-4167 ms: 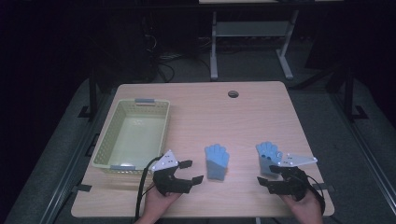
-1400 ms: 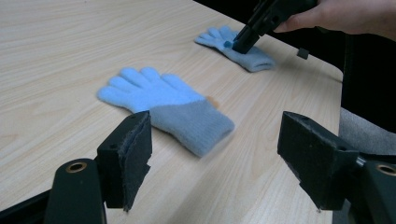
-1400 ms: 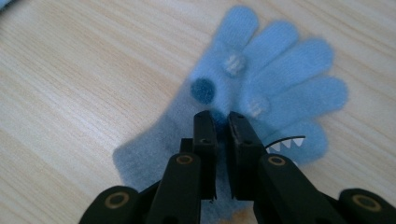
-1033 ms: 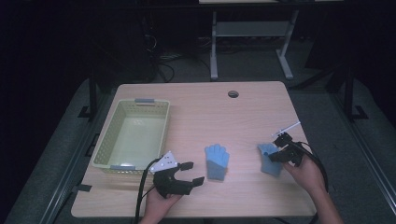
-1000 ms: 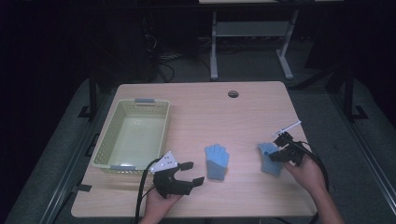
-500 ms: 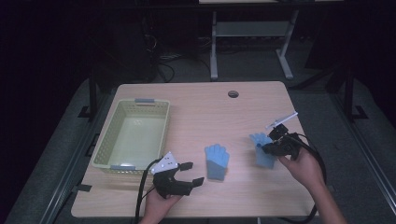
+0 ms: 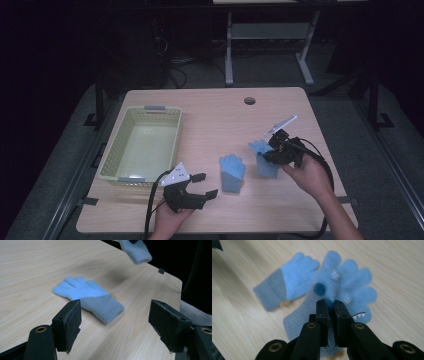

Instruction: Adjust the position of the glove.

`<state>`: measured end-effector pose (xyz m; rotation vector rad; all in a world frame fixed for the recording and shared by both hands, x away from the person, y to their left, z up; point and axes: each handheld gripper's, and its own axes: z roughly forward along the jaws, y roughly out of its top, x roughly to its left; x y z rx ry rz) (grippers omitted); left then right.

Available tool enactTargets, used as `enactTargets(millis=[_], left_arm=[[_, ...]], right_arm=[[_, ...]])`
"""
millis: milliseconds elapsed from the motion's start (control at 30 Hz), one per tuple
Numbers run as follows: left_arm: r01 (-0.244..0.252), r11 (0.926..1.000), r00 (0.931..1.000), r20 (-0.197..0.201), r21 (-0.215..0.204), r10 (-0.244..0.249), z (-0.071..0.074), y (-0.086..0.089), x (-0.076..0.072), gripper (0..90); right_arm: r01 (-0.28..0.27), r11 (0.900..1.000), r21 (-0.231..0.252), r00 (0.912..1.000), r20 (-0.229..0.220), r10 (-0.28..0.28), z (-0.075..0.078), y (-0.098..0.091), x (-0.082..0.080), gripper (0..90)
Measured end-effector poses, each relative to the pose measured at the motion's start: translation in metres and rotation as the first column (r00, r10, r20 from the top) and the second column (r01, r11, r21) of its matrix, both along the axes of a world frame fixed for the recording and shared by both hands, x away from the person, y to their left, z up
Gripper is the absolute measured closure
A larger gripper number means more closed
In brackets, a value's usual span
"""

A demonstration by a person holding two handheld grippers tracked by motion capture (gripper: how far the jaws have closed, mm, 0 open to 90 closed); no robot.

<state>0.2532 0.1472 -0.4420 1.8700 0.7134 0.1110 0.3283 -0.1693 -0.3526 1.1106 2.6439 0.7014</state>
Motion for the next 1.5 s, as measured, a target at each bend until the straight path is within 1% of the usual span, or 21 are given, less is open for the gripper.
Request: enactTargets(millis=[33,67,200,267,467,567,767,867,933,967,1033,1067,1167,1200,1233,1300,1333,1367,1400,1500], left_arm=[[-0.002,1.0,1.0,-0.004,0.0,0.002,0.0,0.0,0.0,26.0],[-0.003,1.0,1.0,-0.008,-0.001,0.003,-0.001,0.001,0.001,26.0],[-0.007,1.0,1.0,-0.004,0.0,0.007,0.0,0.001,0.001,26.1],[-0.007,1.0,1.0,-0.002,-0.001,0.007,0.0,0.001,0.001,26.1],[-0.01,0.9999,0.9999,-0.005,-0.005,0.01,0.0,0.002,0.001,26.1],[-0.009,1.0,1.0,0.001,-0.002,0.009,0.001,0.002,0.001,26.1],[-0.009,0.9999,1.0,-0.003,0.004,0.009,0.0,0.003,0.002,26.1],[-0.011,0.9999,0.9999,0.0,0.001,0.011,0.001,0.004,0.002,26.1],[-0.014,0.9999,0.9999,0.001,-0.004,0.014,0.002,0.004,0.001,26.1],[-0.013,0.9998,0.9999,0.003,-0.013,0.013,0.003,0.004,0.001,26.1],[-0.016,0.9997,0.9999,0.003,-0.017,0.016,0.003,0.004,0.001,26.2],[-0.021,0.9997,0.9998,0.001,-0.009,0.021,0.003,0.005,0.001,26.3],[-0.029,0.9995,0.9996,0.003,-0.008,0.029,0.003,0.006,0.002,26.3],[-0.038,0.9993,0.9992,0.007,-0.005,0.038,0.003,0.006,0.002,26.3],[-0.043,0.9991,0.9989,0.018,0.004,0.043,0.004,0.007,0.002,26.4],[-0.05,0.9987,0.9985,0.02,0.003,0.05,0.005,0.008,0.002,26.4],[-0.058,0.9983,0.9981,0.02,-0.001,0.058,0.006,0.009,0.001,26.4],[-0.06,0.9982,0.998,0.022,-0.006,0.06,0.005,0.009,0.002,26.4],[-0.065,0.9978,0.9977,0.018,-0.014,0.065,0.005,0.01,0.002,26.4],[-0.069,0.9975,0.9976,0.007,-0.015,0.069,0.004,0.011,0.004,26.5]], right_arm=[[0.0,1.0,0.0,1.0,0.0,0.0,0.0,0.0,0.0,83.9],[-0.011,0.9999,0.006,0.9999,-0.006,0.011,0.0,0.005,0.001,83.9],[-0.029,0.9996,0.006,0.9994,-0.017,0.029,0.0,0.016,0.001,83.9],[-0.049,0.9988,0.01,0.9987,-0.016,0.049,-0.001,0.021,0.001,83.9],[-0.065,0.9975,0.027,0.9973,-0.034,0.066,-0.001,0.035,0.003,83.9],[-0.077,0.9965,0.033,0.9961,-0.042,0.078,-0.001,0.041,0.003,83.8],[-0.091,0.9945,0.052,0.9943,-0.051,0.093,-0.003,0.051,0.005,83.7],[-0.097,0.9937,0.055,0.9931,-0.06,0.101,-0.006,0.059,0.006,83.7],[-0.104,0.9933,0.05,0.9922,-0.063,0.107,-0.008,0.062,0.006,83.6],[-0.113,0.9928,0.04,0.9908,-0.07,0.116,-0.01,0.067,0.007,83.6],[-0.111,0.993,0.041,0.9904,-0.079,0.114,-0.011,0.07,0.007,83.6],[-0.11,0.993,0.042,0.9901,-0.083,0.114,-0.014,0.073,0.008,83.6],[-0.107,0.993,0.05,0.9892,-0.095,0.112,-0.018,0.077,0.01,83.6],[-0.106,0.9929,0.053,0.9888,-0.1,0.111,-0.021,0.079,0.01,83.6],[-0.104,0.9934,0.047,0.9875,-0.114,0.109,-0.027,0.083,0.01,83.6],[-0.107,0.9935,0.039,0.9872,-0.115,0.111,-0.03,0.085,0.01,83.6],[-0.107,0.9935,0.037,0.986,-0.124,0.111,-0.034,0.087,0.01,83.5],[-0.107,0.9935,0.037,0.986,-0.124,0.111,-0.034,0.087,0.01,83.5],[-0.104,0.994,0.034,0.9856,-0.13,0.108,-0.035,0.088,0.01,83.5],[-0.101,0.9941,0.039,0.9844,-0.141,0.106,-0.04,0.09,0.011,83.4]])
